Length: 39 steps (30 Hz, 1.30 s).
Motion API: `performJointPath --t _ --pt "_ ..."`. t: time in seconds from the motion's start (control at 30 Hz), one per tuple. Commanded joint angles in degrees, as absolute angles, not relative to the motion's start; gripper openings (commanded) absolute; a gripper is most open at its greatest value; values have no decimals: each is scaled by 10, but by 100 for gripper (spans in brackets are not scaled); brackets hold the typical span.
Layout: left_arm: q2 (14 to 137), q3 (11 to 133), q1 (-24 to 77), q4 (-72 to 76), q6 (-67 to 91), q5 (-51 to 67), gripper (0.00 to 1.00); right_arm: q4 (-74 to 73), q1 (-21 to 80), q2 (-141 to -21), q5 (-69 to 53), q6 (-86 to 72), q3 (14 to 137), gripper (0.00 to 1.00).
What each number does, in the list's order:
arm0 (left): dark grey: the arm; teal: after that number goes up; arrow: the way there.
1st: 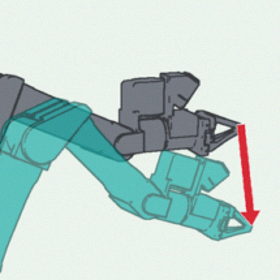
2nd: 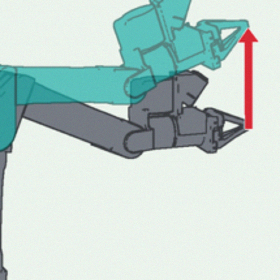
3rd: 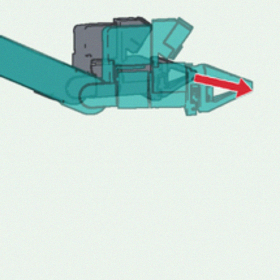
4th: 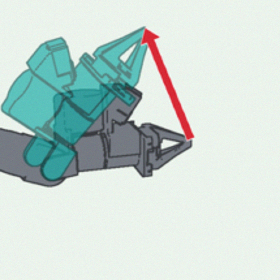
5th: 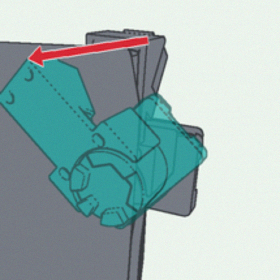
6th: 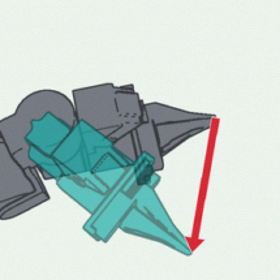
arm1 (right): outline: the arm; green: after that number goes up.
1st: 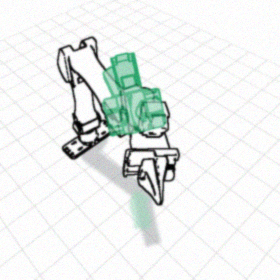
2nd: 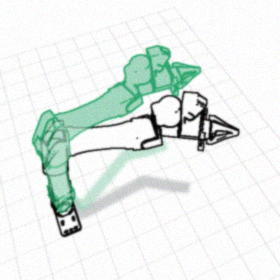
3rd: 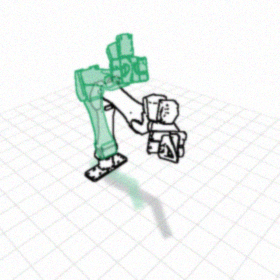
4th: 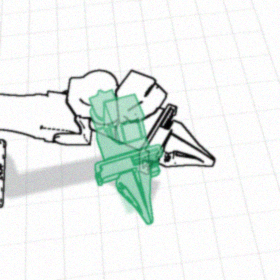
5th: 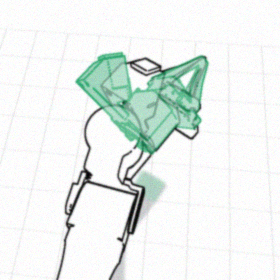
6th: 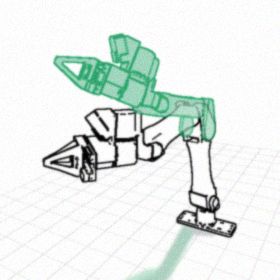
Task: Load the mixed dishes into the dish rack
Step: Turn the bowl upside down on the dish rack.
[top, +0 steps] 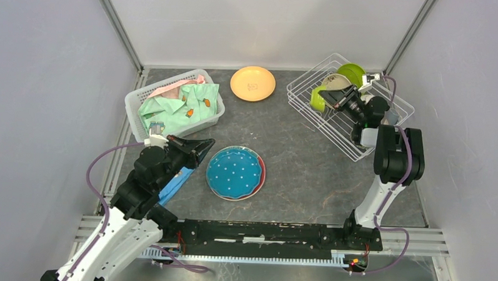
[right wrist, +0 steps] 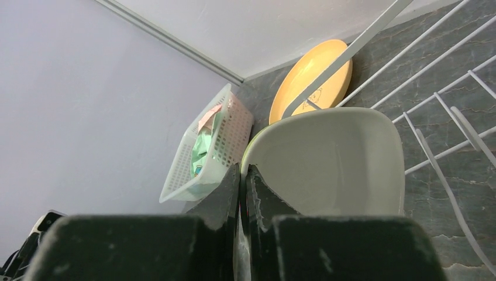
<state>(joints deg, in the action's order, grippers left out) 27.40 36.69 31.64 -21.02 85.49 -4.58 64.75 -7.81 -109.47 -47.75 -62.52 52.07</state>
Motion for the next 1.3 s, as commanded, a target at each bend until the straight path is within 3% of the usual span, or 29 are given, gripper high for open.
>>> performJointPath --t 0.0,0.13,0.33,0.57,0.7,0.77,0.9,0.97,1.27 --pt "279 372 318 -209 867 -61 2 650 -96 -1086 -484 -610 508 10" --pt "278 371 317 -210 867 -62 2 591 -112 -1080 -477 -569 504 19" --pt "277 370 317 -209 867 -63 2 528 -135 -1070 -468 -529 501 22" --pt "274 370 318 -210 867 -64 2 301 -137 -1038 -407 -374 556 31" --pt "274 370 318 -209 867 -65 2 266 -138 -1036 -399 -354 562 39" --pt "275 370 317 -209 867 -64 2 255 -138 -1034 -394 -348 562 37" --pt "274 370 317 -209 867 -63 2 235 -138 -1031 -389 -336 566 20" --pt "273 370 317 -209 867 -63 2 226 -140 -1028 -388 -331 565 16" --pt "274 371 317 -210 867 -58 2 167 -145 -1012 -356 -291 550 40"
